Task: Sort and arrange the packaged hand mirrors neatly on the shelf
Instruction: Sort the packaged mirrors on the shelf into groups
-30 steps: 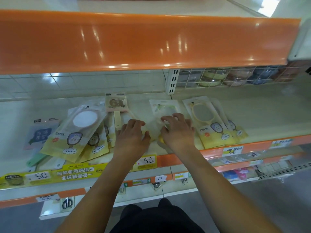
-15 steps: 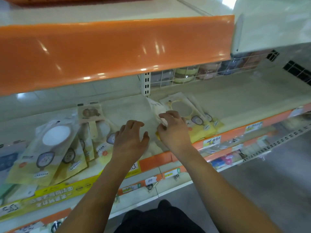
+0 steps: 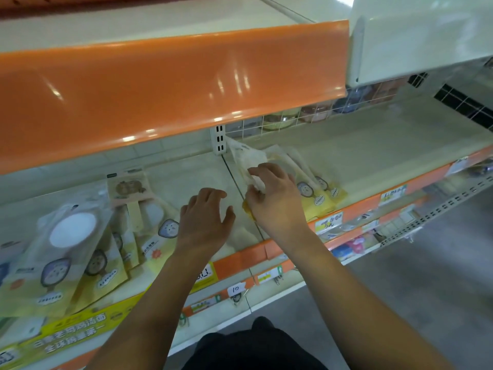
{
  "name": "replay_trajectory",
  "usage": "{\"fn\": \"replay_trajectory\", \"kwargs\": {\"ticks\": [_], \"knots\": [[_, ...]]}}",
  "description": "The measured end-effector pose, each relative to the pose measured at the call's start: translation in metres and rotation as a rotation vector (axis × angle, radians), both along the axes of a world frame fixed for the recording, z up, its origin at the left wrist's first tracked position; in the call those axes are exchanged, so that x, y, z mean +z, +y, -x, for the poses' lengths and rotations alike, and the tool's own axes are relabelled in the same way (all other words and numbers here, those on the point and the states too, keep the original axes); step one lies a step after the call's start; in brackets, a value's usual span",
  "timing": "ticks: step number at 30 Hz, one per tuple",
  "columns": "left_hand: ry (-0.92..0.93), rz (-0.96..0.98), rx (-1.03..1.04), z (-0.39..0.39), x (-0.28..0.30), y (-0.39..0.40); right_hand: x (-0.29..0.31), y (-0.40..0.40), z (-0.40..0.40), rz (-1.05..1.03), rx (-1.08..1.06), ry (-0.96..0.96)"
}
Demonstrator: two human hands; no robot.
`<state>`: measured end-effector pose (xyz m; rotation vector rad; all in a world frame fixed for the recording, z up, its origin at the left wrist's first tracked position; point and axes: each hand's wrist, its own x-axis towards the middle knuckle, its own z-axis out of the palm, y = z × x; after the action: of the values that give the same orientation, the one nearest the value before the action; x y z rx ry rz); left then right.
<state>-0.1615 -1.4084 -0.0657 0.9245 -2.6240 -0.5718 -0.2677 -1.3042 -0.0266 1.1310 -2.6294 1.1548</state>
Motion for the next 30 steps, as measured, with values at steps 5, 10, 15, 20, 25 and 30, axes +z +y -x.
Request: {"fn": "replay_trajectory", "kwargs": {"ticks": [5,10,15,20,25,30], "knots": [[-0.002,0.001,-0.017,0.006,0.003,0.0,-0.004,0.005,0.011,-0.109,-0.132,0.052],[-0.001,-0.005,-0.042,0.012,0.003,0.003,-0.01,0.01,0.019,-0.217,-0.191,0.028],[-0.003,0.007,-0.078,0.015,0.002,0.003,-0.013,0.013,0.022,-0.268,-0.231,0.021],[0.0,0.027,-0.096,0.019,0.003,0.002,-0.014,0.012,0.027,-0.281,-0.261,0.003],[0.013,0.031,-0.109,0.022,0.001,-0.002,-0.017,0.01,0.032,-0.292,-0.285,-0.007],[0.004,0.037,-0.116,0.022,0.0,-0.004,-0.023,0.007,0.033,-0.326,-0.29,-0.021]]}}
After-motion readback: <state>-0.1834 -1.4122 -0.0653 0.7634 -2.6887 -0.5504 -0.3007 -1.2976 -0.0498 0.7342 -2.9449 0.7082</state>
